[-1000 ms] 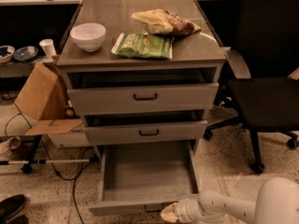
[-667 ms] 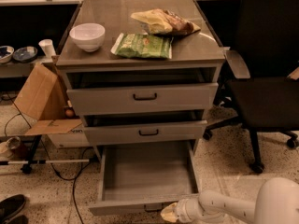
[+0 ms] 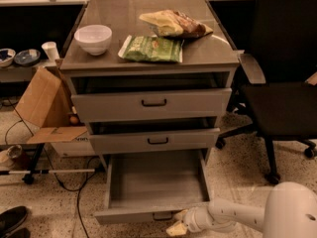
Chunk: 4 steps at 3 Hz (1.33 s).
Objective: Close bottom drawer
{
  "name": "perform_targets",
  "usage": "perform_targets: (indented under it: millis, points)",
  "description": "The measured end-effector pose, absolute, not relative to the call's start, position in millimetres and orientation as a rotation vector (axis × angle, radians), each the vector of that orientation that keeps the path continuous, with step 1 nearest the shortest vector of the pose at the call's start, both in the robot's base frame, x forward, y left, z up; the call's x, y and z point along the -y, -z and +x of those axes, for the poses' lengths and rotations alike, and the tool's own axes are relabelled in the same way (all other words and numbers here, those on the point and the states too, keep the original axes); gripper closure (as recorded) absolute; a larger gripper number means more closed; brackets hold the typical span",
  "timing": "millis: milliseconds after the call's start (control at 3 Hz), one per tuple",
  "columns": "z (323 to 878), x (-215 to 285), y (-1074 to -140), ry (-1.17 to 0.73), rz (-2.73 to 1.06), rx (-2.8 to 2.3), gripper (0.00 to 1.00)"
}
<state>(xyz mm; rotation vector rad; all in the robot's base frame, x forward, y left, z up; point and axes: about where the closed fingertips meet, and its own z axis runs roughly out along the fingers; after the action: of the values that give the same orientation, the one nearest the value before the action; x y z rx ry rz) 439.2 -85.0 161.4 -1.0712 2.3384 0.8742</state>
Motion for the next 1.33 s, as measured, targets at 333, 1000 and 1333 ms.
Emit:
perform_targets:
  millis: [333, 1000, 1333]
  points:
    - [454, 86, -159, -0.817, -1.083, -2.357, 0.0]
    - [484, 83, -158, -0.718, -1.106, -2.377, 0.0]
    - [515, 75, -163, -0.634, -1.141, -2.373, 0.0]
